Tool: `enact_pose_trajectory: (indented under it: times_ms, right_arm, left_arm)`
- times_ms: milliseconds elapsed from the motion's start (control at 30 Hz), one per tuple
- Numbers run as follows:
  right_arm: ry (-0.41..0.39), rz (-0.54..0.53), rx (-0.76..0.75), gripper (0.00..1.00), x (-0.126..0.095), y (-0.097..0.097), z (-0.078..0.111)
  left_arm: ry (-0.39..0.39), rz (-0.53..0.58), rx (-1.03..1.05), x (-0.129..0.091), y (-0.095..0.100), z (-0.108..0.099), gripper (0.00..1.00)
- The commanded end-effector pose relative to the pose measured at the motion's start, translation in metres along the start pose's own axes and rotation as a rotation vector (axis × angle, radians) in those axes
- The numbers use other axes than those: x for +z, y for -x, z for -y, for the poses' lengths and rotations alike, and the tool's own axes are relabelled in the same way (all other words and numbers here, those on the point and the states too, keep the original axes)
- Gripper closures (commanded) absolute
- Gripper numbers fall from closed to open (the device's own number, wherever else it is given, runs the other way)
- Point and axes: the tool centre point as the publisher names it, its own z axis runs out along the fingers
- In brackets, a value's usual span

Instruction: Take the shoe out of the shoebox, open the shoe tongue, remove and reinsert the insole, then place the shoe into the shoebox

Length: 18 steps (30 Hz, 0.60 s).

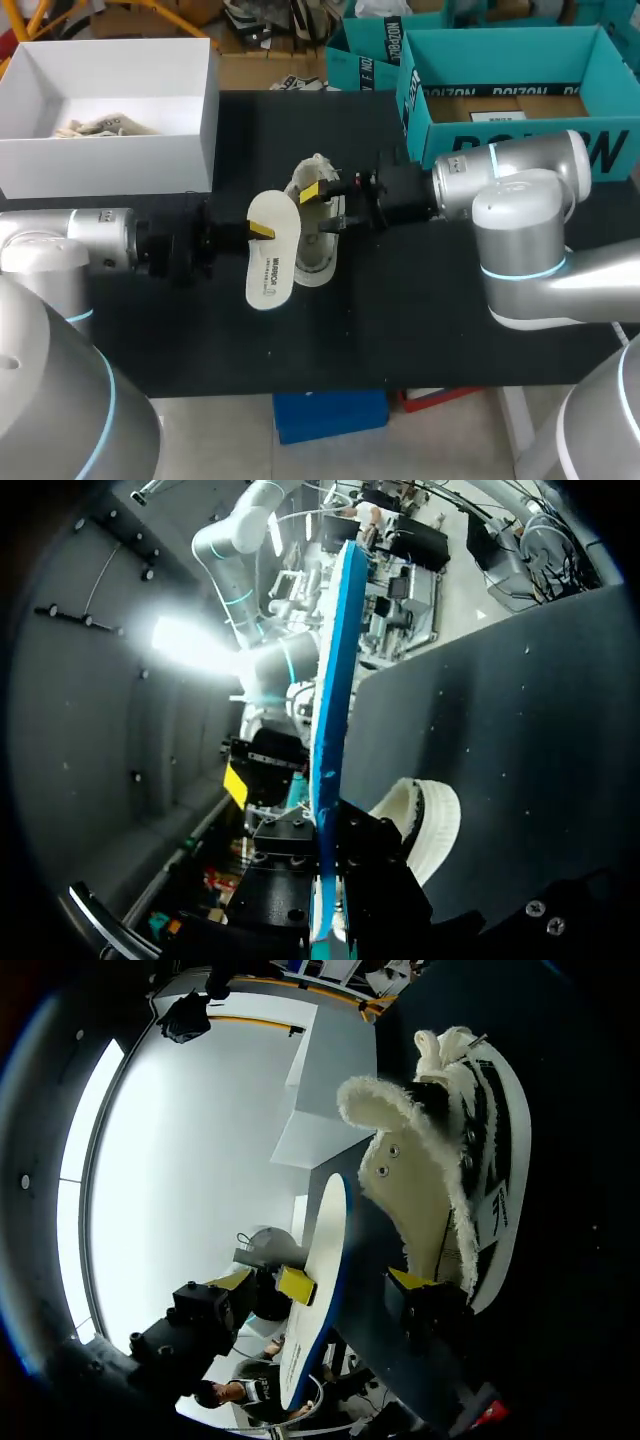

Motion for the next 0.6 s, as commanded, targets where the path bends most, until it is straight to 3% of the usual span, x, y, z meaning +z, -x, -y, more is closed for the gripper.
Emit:
enact_pose_trajectory:
  times_ms: [33,600]
  right_arm:
    - [0.070,0.040,0.012,0.00,-0.018,-0.006,0.018]
    - [0.219,0.206,0.076,0.00,-0.078,-0.011,0.065]
  left_arm:
    - [-0.006,-0.049,-0.031,-0.019,0.004,0.019,1.00]
    - [-0.081,-0.148,-0.145,-0.066,-0.014,0.072,1.00]
